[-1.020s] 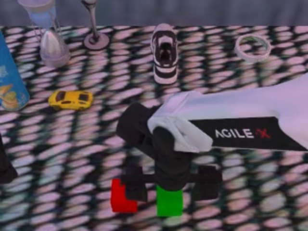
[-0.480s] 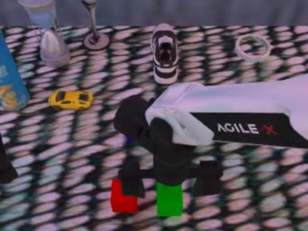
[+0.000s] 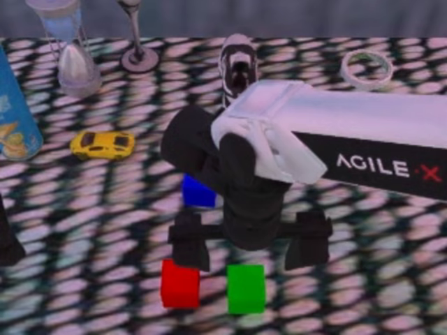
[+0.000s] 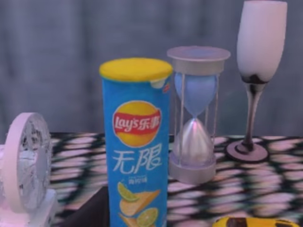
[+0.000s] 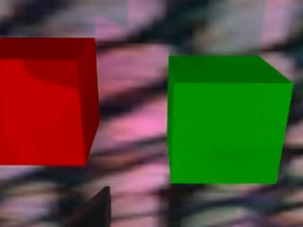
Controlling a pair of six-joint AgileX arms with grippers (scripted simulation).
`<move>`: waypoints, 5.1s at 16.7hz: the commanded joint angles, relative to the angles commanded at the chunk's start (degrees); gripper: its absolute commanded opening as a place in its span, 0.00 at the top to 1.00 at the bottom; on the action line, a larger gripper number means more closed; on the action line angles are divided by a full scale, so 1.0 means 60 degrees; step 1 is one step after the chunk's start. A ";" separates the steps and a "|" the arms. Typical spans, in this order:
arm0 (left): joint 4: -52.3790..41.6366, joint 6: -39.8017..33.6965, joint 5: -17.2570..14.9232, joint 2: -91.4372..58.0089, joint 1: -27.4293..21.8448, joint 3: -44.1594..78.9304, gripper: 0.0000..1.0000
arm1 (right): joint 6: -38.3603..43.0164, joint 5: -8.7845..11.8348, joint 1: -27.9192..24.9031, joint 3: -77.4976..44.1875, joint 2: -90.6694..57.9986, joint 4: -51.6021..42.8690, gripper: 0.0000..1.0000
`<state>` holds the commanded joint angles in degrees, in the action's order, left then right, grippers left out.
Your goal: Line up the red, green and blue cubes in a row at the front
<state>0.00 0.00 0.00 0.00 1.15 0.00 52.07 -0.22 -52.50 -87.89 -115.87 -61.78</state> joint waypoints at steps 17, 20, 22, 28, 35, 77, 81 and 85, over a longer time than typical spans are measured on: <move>-0.5411 -0.1821 0.0017 -1.0132 -0.2378 0.8646 0.00 | -0.4246 -0.1504 0.3866 0.6625 0.9250 0.4148 0.00; -0.7180 -0.2366 0.0002 -1.3673 -0.3135 1.1235 0.00 | -0.5592 -0.1514 0.5209 0.9015 1.2325 0.5566 0.00; -0.8268 -0.2712 -0.0016 -1.5725 -0.3619 1.2845 0.00 | -0.6386 -0.1400 0.6014 1.0438 1.4088 0.6473 0.00; -1.0686 -0.3549 -0.0053 -2.0357 -0.4801 1.7028 0.00 | -0.8093 -0.0594 0.7859 1.3519 1.7730 0.8968 0.00; -1.1662 -0.3915 -0.0043 -2.2352 -0.5332 1.9015 0.00 | -0.8678 0.0037 0.8655 1.4649 1.9311 1.0296 0.00; -0.9601 -0.3889 -0.0044 -2.3011 -0.5275 1.7690 1.00 | -0.8678 0.0037 0.8655 1.4649 1.9311 1.0296 0.00; -1.1020 -0.3904 -0.0035 -2.2571 -0.5159 1.8527 1.00 | -0.8678 0.0037 0.8655 1.4649 1.9311 1.0296 0.00; -1.1354 -0.3893 -0.0034 -2.2382 -0.5121 1.8769 1.00 | -0.8678 0.0037 0.8655 1.4649 1.9311 1.0296 0.00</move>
<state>-68.12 -23.36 -0.20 -134.29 -29.58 112.61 0.00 0.00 -0.57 0.00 0.00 0.00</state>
